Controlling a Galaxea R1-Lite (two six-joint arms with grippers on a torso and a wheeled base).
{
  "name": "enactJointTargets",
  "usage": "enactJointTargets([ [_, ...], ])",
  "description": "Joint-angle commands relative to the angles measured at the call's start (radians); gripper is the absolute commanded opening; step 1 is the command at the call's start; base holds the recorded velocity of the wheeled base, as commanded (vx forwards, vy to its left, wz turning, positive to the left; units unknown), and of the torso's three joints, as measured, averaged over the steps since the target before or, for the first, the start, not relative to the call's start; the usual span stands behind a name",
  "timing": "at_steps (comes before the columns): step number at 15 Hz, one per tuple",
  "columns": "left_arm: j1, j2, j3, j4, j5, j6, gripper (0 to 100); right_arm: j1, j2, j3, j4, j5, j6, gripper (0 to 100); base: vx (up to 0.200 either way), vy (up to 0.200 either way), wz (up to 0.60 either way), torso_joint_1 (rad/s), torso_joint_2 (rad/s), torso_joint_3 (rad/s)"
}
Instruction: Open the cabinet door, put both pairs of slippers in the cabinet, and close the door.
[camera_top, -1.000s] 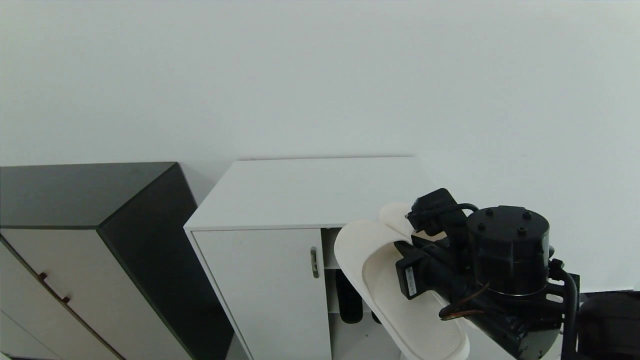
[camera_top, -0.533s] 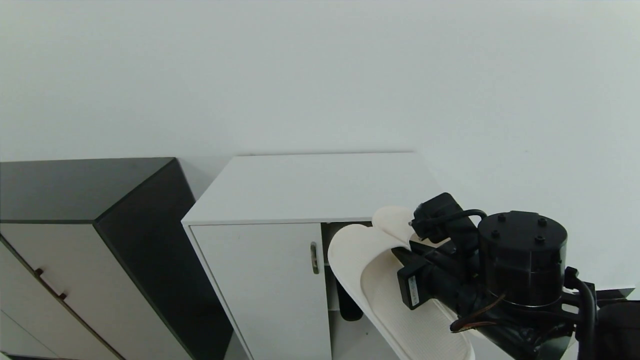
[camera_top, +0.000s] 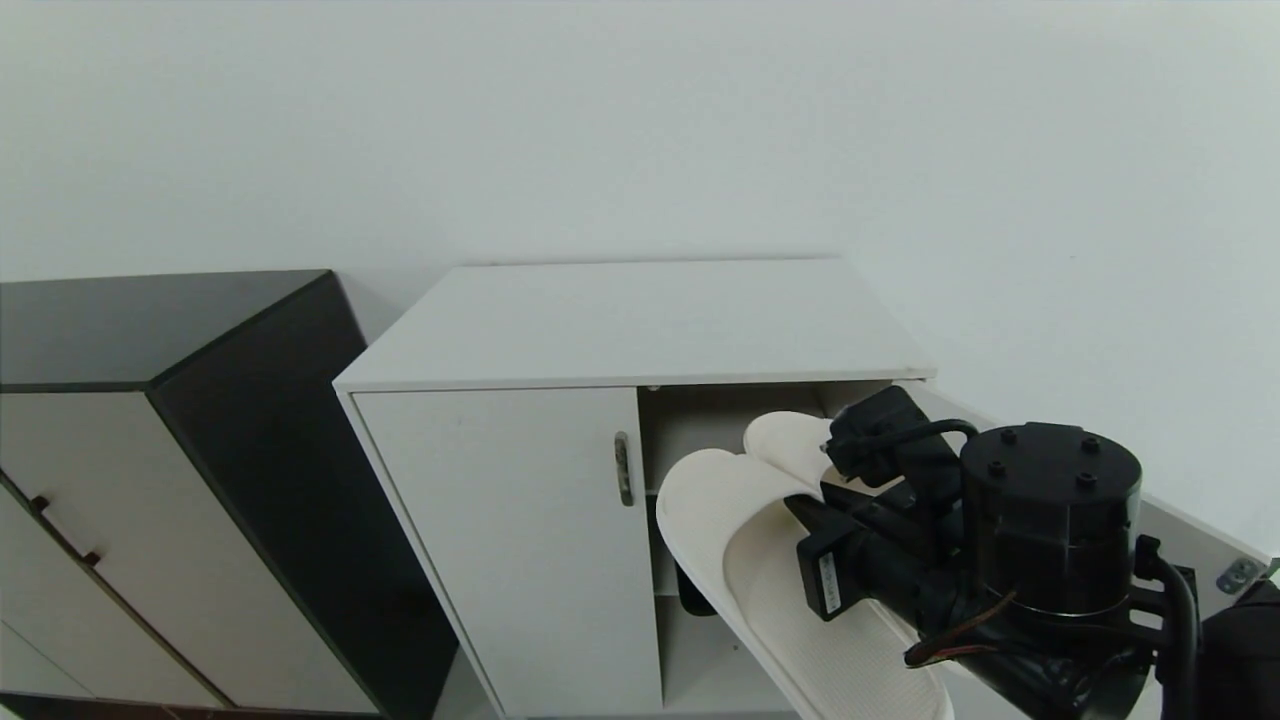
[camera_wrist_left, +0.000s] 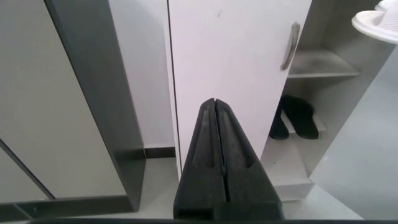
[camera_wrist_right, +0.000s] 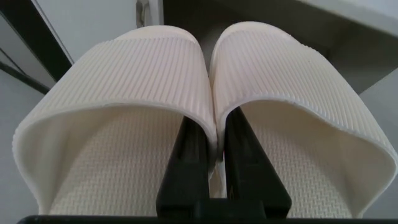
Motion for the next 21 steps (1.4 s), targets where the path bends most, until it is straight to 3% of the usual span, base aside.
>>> enactJointTargets([
  [1, 0.000, 0.000, 0.000, 0.000, 0.000, -0.001, 0, 0.001, 0.000, 0.001, 0.000, 0.000, 0.000, 0, 0.000, 0.000, 0.00, -0.203, 0.52, 0.315],
  [13, 0.000, 0.000, 0.000, 0.000, 0.003, -0.002, 0, -0.001, 0.013, 0.004, 0.000, 0.014, 0.001, 0, 0.000, 0.000, 0.00, -0.157, 0.48, 0.325],
  [21, 0.000, 0.000, 0.000, 0.000, 0.005, -0.007, 0, -0.010, 0.015, 0.006, -0.002, 0.021, 0.003, 0, 0.000, 0.000, 0.00, -0.048, 0.40, 0.345],
])
